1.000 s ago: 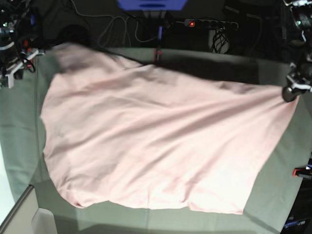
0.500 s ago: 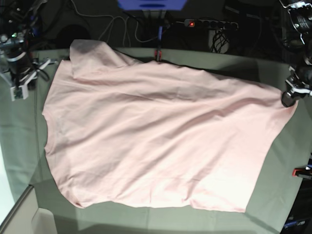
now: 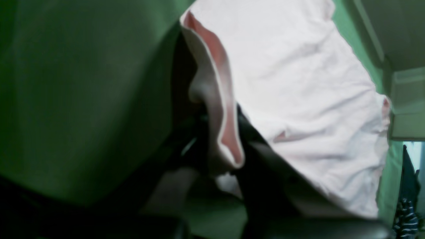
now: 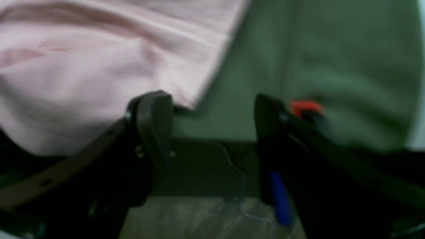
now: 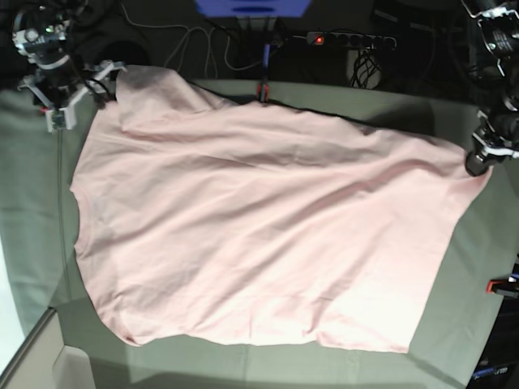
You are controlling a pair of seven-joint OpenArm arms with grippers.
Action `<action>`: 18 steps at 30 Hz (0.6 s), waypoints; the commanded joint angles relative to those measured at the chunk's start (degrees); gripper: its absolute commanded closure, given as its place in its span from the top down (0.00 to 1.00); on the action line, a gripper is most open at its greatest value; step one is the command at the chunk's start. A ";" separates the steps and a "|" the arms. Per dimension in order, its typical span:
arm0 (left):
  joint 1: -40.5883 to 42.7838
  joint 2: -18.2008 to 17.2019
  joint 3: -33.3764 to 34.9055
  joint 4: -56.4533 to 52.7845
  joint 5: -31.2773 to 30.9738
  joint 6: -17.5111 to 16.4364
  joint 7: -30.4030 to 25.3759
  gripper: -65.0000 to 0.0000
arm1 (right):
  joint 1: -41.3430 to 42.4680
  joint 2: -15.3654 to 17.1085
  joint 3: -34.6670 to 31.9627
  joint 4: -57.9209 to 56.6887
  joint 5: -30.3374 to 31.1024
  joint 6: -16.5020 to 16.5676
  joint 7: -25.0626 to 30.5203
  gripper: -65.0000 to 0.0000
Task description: Layout the t-shirt on the table in an organized manner, then fold the t-shirt properly
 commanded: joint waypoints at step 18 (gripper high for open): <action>0.13 -1.21 -0.31 -0.87 -1.12 -0.44 -0.83 0.00 | -1.47 0.08 -4.66 -7.14 3.46 -0.23 0.77 0.34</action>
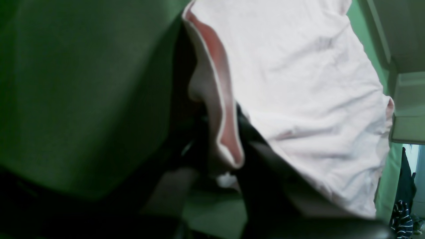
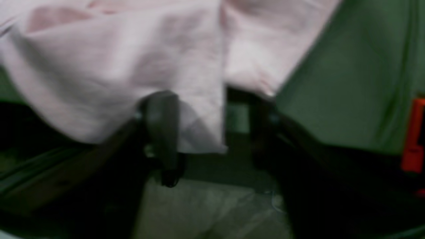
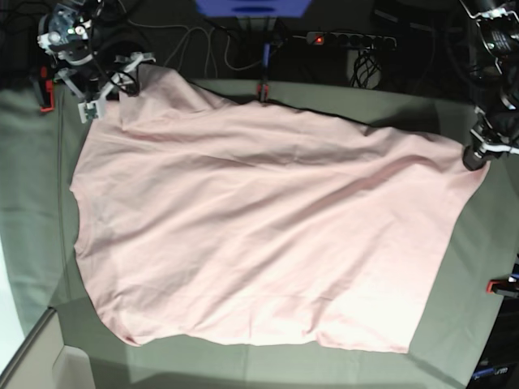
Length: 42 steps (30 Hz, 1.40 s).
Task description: Layout the t-shirt on the table in an organized manner, then fold the t-shirt properly
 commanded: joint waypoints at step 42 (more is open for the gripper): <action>-17.28 -3.23 9.05 0.41 12.29 -0.33 -0.81 0.00 | 28.31 6.80 9.48 -1.58 6.13 -0.23 -14.04 0.00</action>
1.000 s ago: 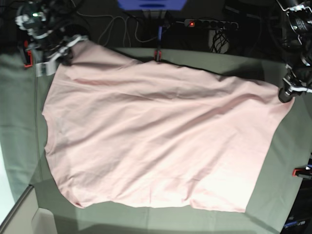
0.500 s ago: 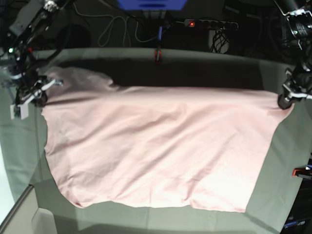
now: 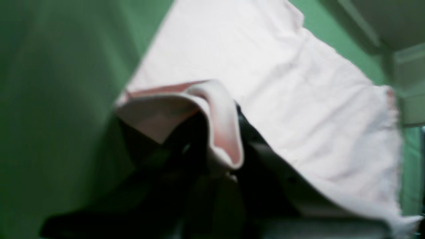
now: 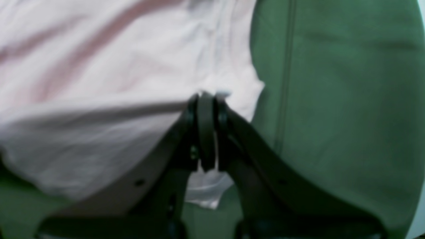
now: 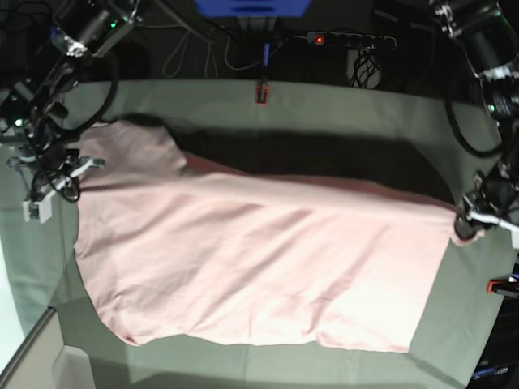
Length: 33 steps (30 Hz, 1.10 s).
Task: Layout the t-shirt on the table in an organized manner, then fold the t-shirt properly
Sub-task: 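Fold the shirt's collar edge over with both grippers toward the hem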
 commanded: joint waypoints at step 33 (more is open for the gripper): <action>-17.98 -5.16 9.35 -27.35 5.13 0.13 -5.45 0.32 | 6.37 4.19 -4.24 -10.43 0.58 -0.21 4.80 0.05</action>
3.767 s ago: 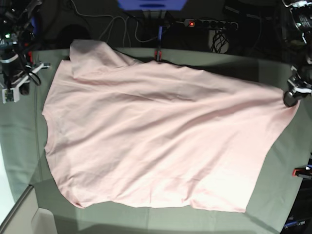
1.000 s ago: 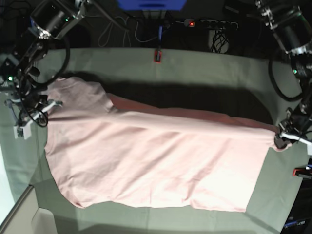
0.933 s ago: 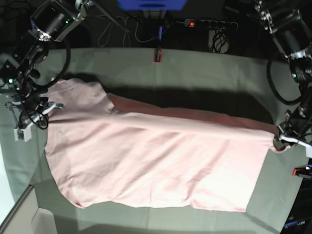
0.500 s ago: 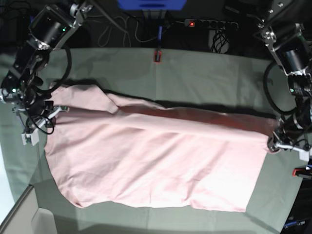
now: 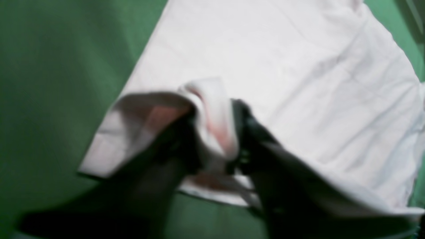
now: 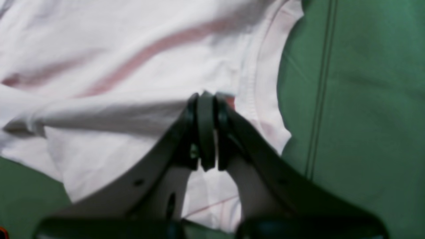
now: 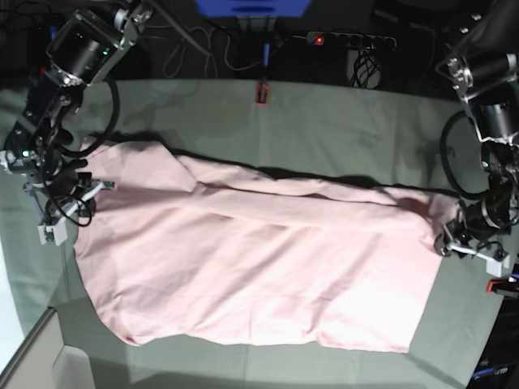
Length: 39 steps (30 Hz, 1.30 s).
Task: Layout the t-shirt on the table in an organized manner, then fold the t-shirt properly
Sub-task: 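Fold the shirt's collar edge over with both grippers toward the hem, then pull the folded edge taut with both grippers and straighten the fold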
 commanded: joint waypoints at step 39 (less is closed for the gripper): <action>6.14 -3.11 7.68 -9.50 -1.19 -0.92 -19.80 0.12 | -15.40 -1.75 11.10 7.07 0.78 -0.23 1.43 0.57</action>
